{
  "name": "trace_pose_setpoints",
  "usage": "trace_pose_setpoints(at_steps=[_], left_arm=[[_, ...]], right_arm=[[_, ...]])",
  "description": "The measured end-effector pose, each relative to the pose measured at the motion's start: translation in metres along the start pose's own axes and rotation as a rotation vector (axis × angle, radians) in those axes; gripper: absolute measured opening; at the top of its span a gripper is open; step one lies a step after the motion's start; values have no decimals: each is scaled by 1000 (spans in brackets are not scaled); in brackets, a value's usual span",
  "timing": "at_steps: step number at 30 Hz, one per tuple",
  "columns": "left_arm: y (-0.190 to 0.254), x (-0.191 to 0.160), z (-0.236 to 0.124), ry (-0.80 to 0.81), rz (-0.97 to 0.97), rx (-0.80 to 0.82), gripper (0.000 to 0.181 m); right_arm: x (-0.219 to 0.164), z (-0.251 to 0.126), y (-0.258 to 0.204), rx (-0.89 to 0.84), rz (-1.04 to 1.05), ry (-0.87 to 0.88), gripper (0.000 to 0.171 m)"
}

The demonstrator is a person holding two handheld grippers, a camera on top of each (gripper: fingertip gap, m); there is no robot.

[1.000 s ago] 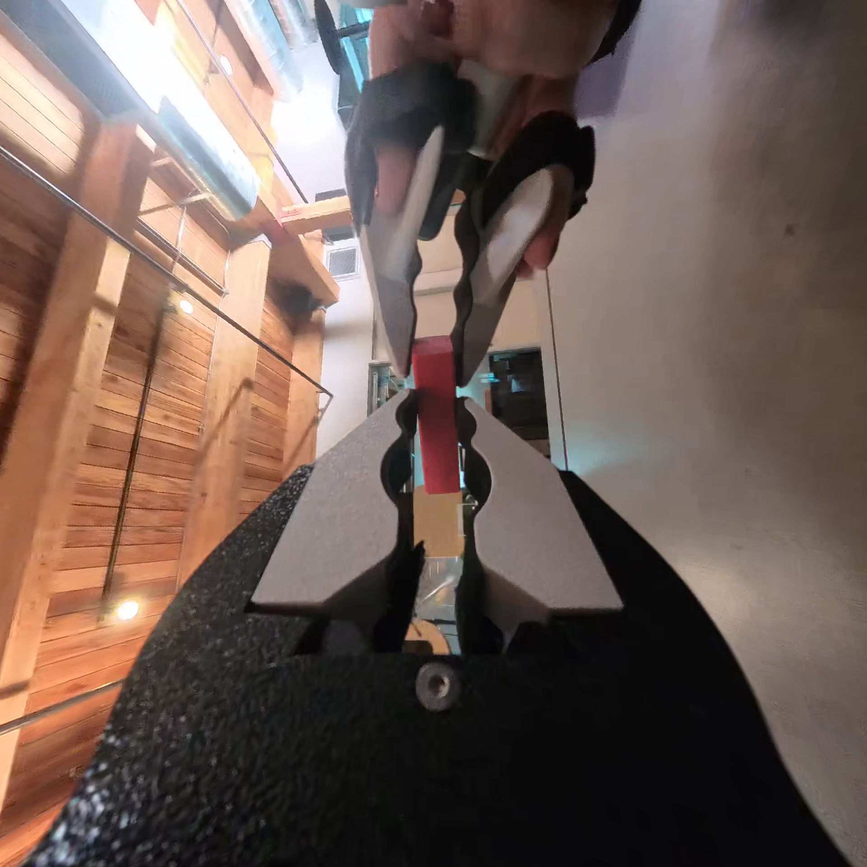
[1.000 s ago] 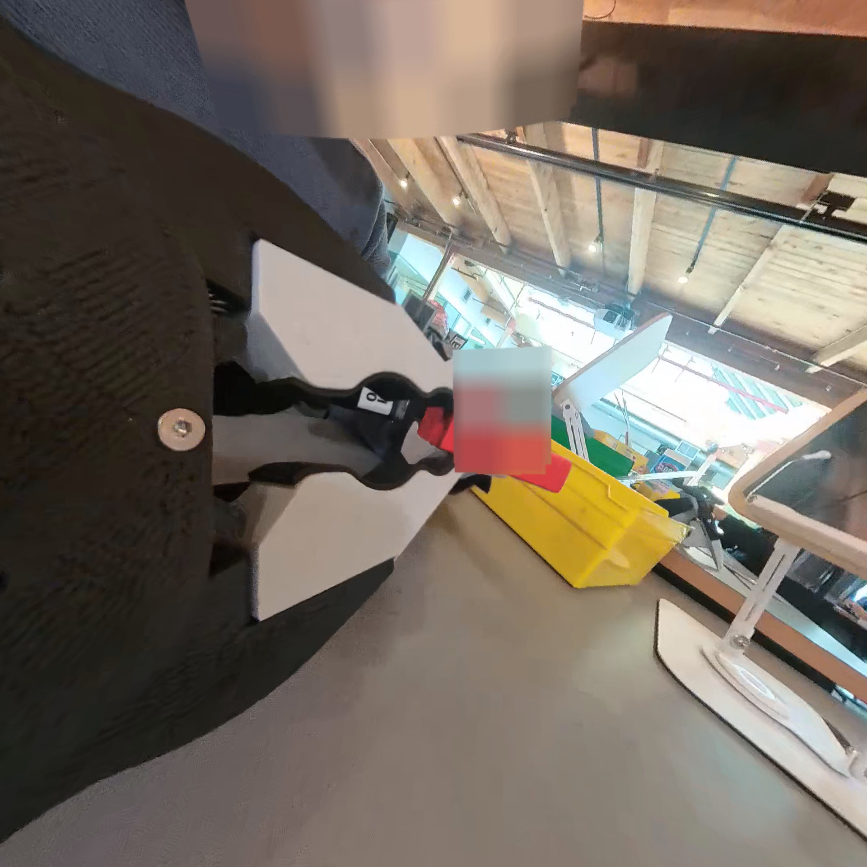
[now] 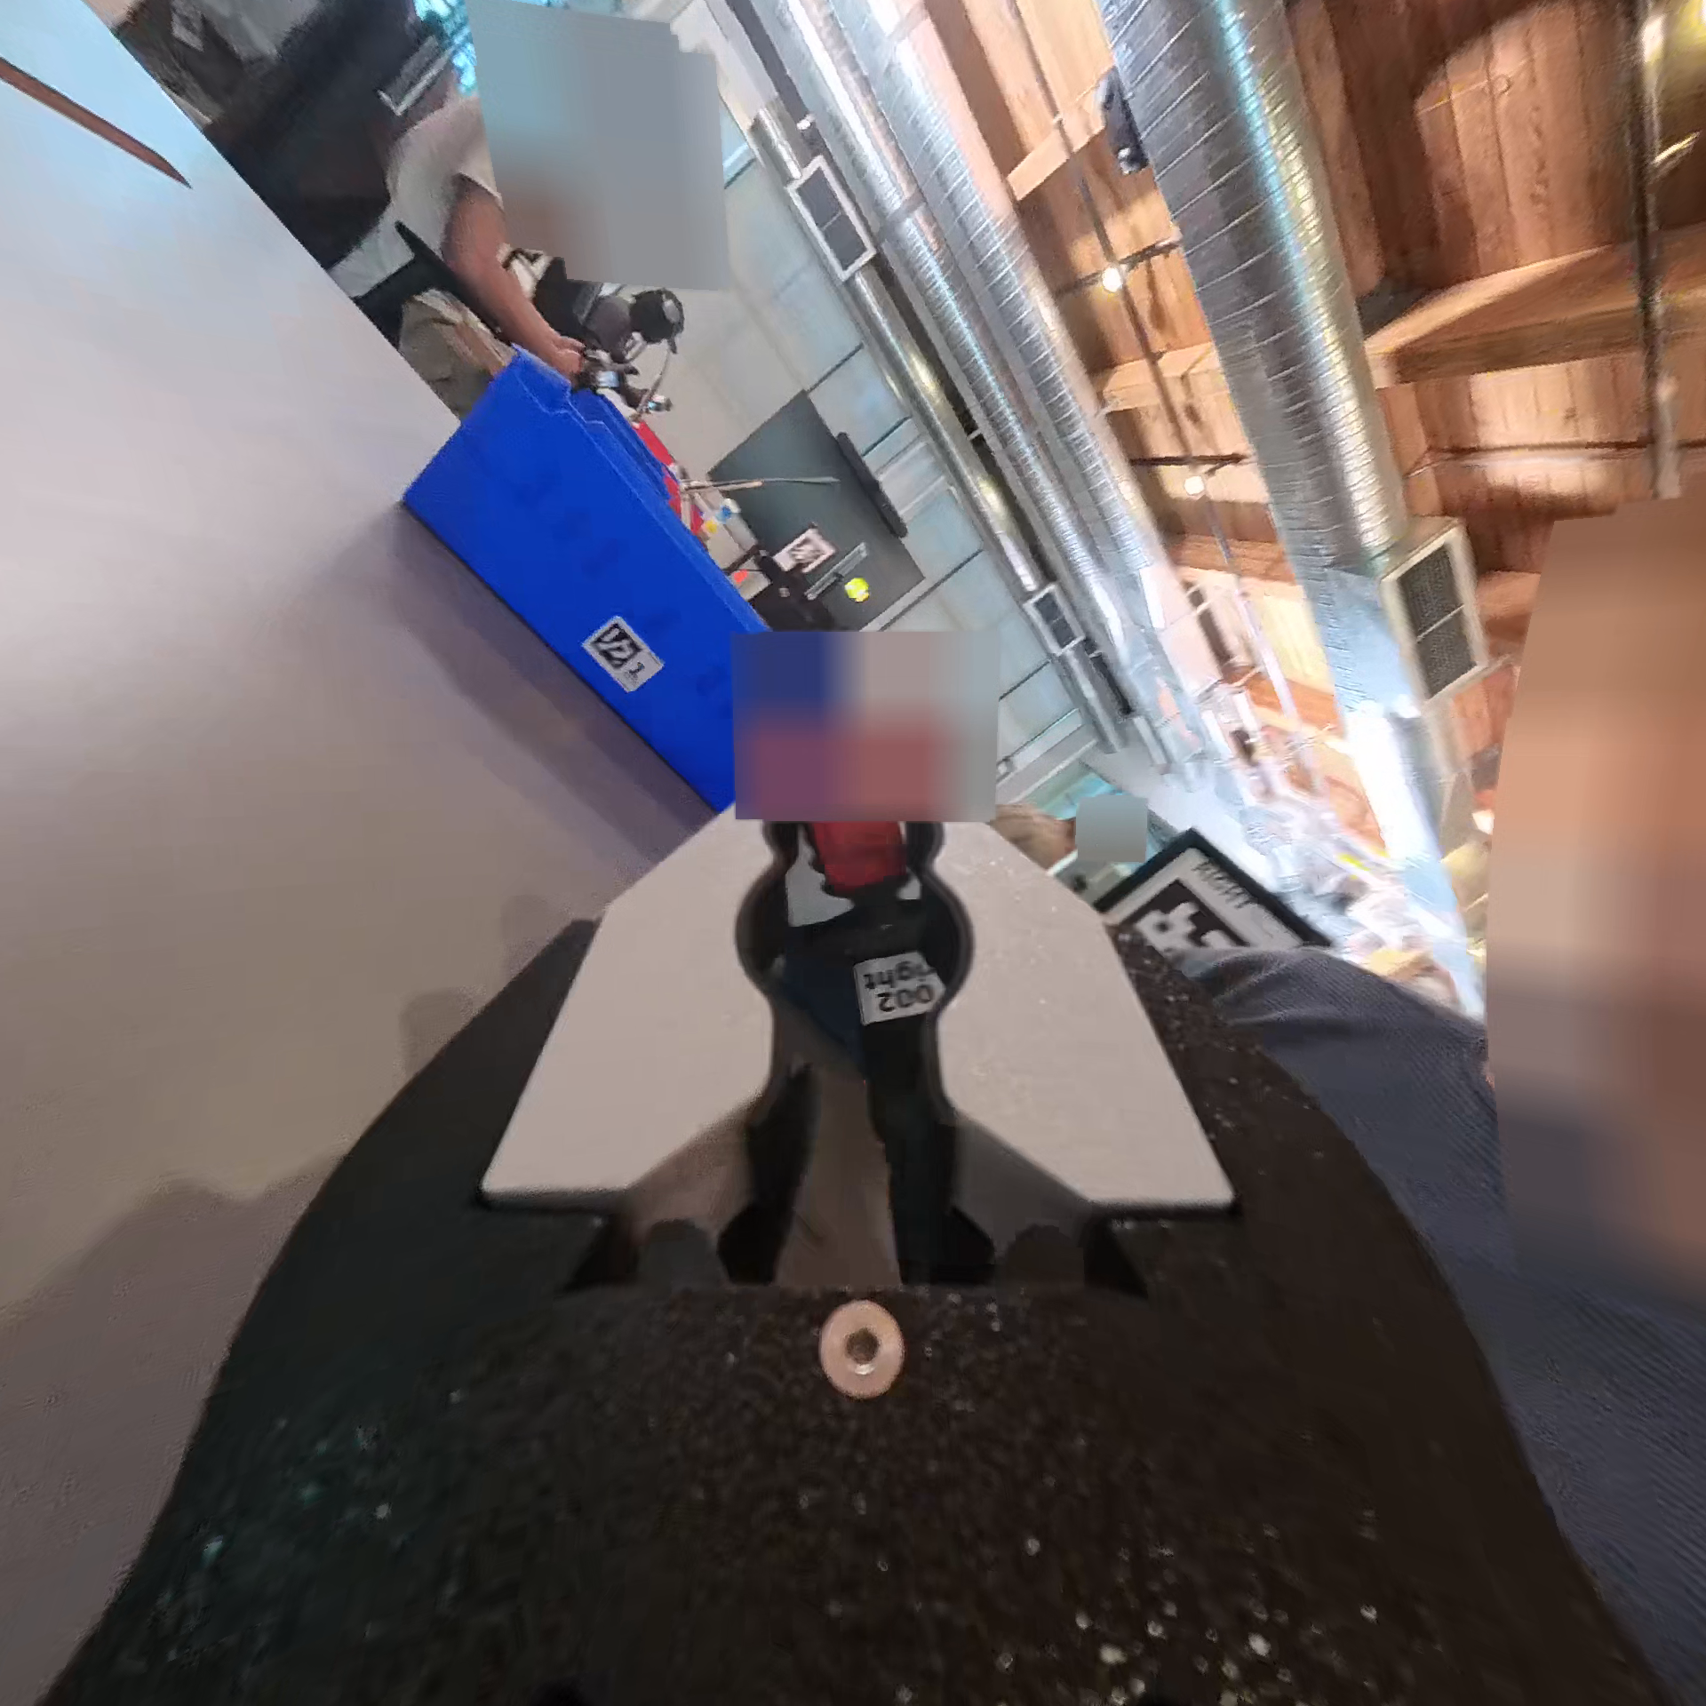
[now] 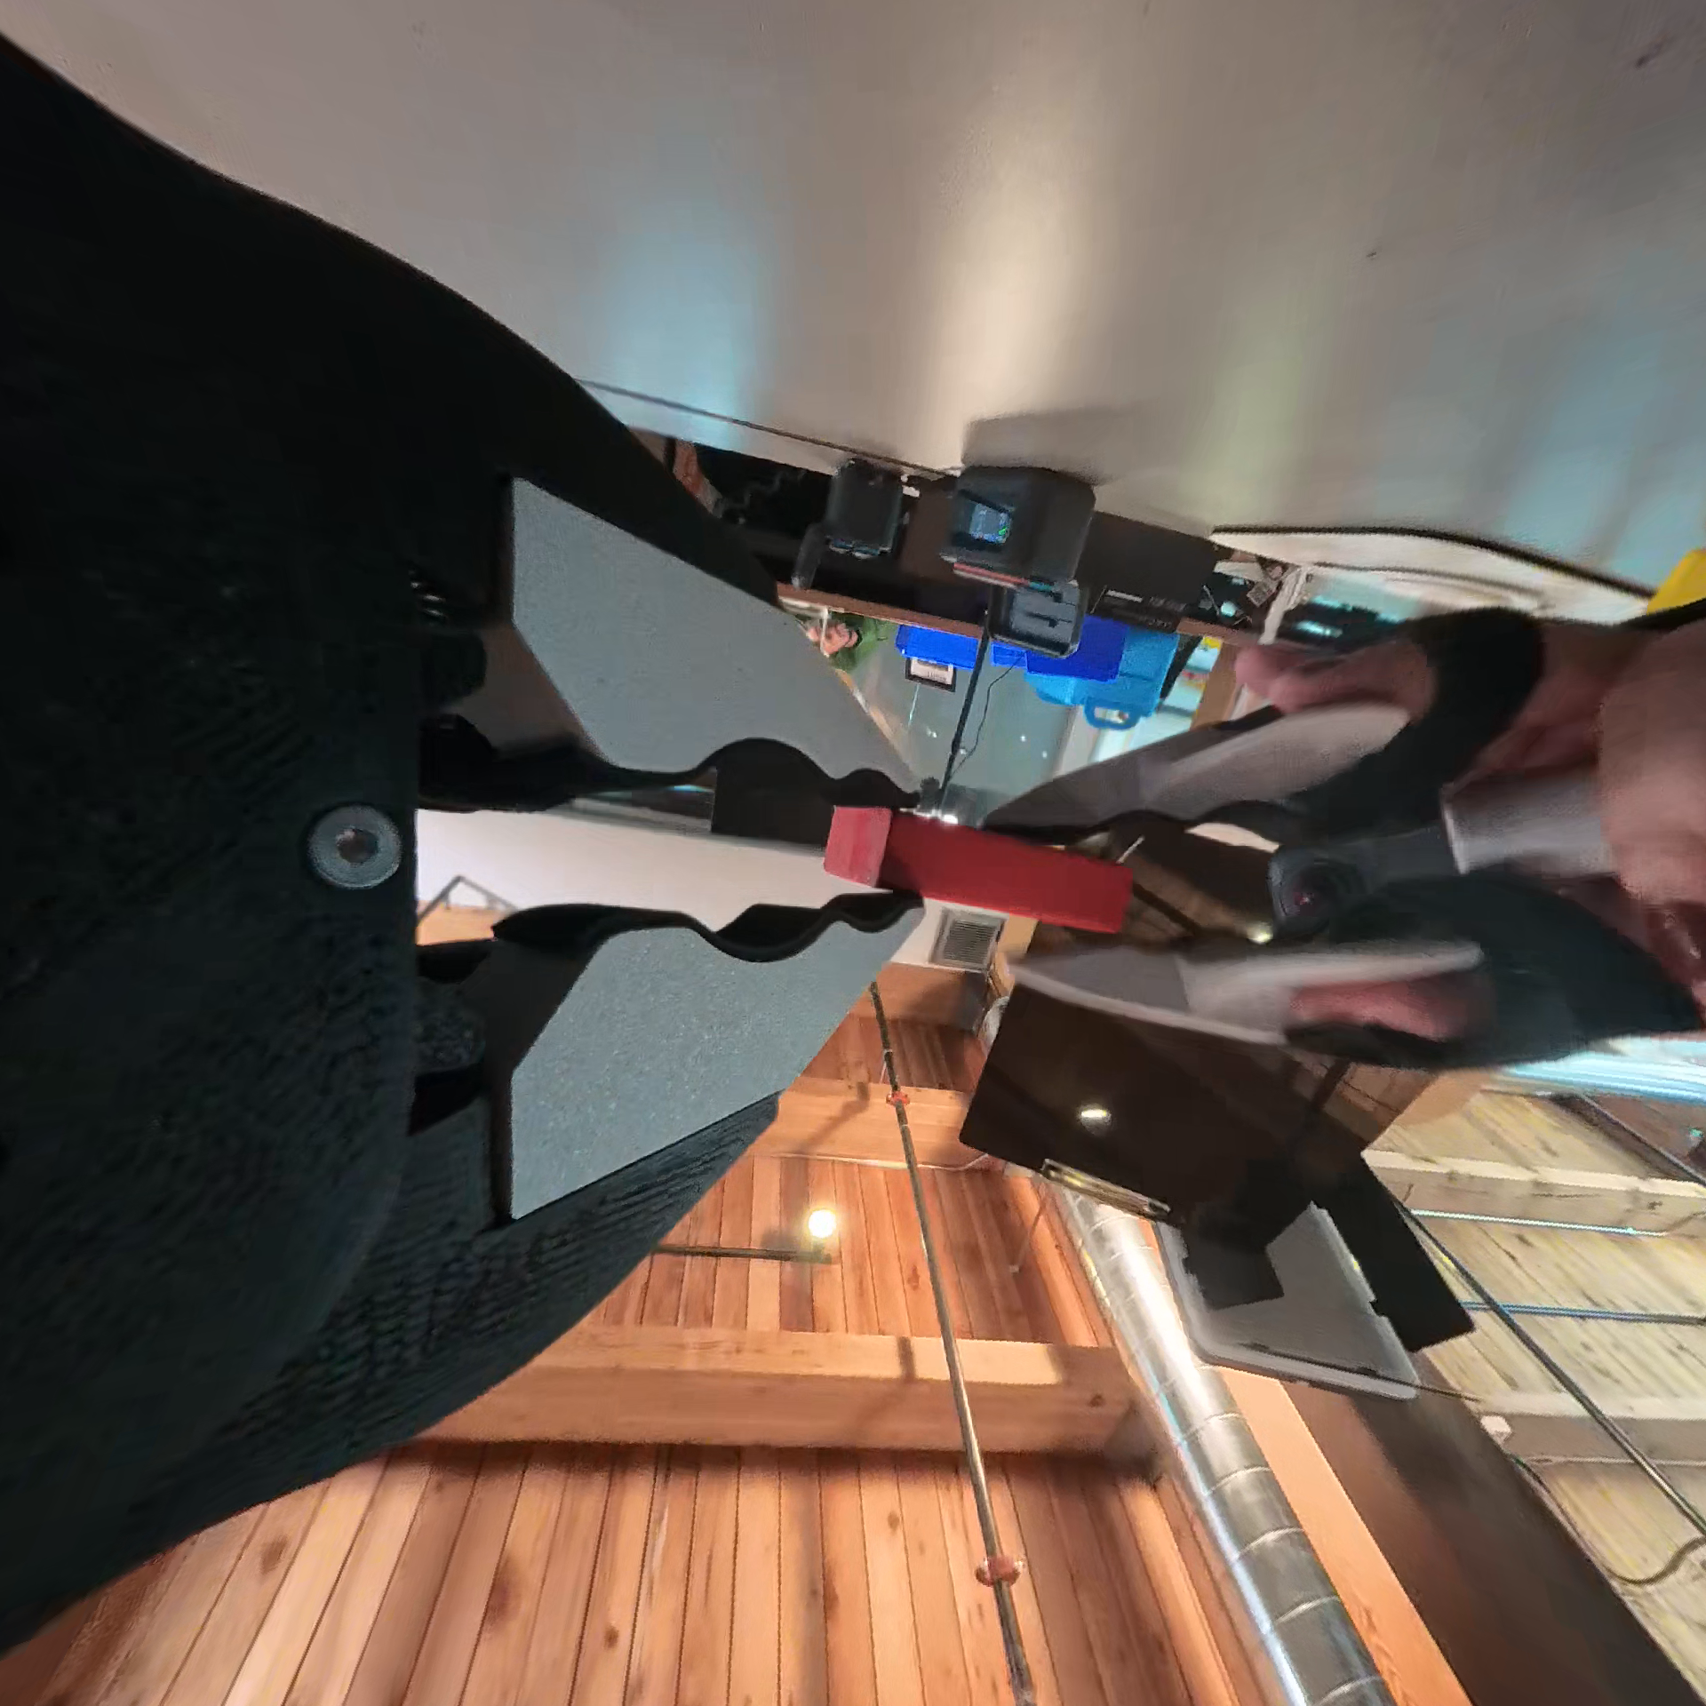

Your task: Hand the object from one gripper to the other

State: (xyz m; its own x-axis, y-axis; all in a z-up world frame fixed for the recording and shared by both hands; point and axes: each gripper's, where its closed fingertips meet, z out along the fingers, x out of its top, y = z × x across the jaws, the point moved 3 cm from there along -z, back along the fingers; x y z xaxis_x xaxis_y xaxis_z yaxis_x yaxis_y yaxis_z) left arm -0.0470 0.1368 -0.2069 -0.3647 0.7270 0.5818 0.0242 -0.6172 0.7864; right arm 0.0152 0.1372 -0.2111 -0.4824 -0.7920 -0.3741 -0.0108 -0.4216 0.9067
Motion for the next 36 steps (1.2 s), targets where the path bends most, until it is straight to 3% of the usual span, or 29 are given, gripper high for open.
trace_pose_setpoints(at_steps=[2,4,5,8,11,13,17,20,21,24,26,28,30,32,34,36], left_arm=[[-3,0,-2,-7,55,34,19],[-4,2,-4,8,172,71,15],[-2,5,-5,20,230,76,14],[10,13,-11,52,523,97,14],[16,8,-13,22,850,141,15],[23,1,-12,17,979,91,15],[29,-13,-5,-46,1035,36,15],[28,-21,0,-81,1034,15,15],[28,-21,1,-83,1017,13,15],[18,-13,2,-81,834,82,17],[9,-8,2,-78,677,114,45],[3,-6,2,-87,495,94,70],[-2,-7,3,-84,345,66,74],[-2,-8,4,-71,245,14,67],[3,-4,5,-19,119,-65,47],[0,-1,4,30,12,-84,36]], right_arm=[[2,0,-2,17,33,17,16],[4,-2,-4,69,249,61,22],[3,-3,-1,89,400,82,34],[2,-1,4,265,1019,177,58],[4,-1,13,516,1702,366,57],[-4,0,16,603,2014,446,53],[-10,-1,15,691,2245,541,56],[3,-7,16,791,2201,597,43],[6,-9,16,792,2160,605,23],[1,-6,12,681,2019,519,15],[-6,-4,10,535,1844,448,15],[-12,-2,10,362,1573,354,15],[-16,-1,10,204,1219,231,16],[-16,0,6,91,803,108,15],[-13,2,-2,40,428,13,16],[-9,4,-3,9,263,-19,15]])
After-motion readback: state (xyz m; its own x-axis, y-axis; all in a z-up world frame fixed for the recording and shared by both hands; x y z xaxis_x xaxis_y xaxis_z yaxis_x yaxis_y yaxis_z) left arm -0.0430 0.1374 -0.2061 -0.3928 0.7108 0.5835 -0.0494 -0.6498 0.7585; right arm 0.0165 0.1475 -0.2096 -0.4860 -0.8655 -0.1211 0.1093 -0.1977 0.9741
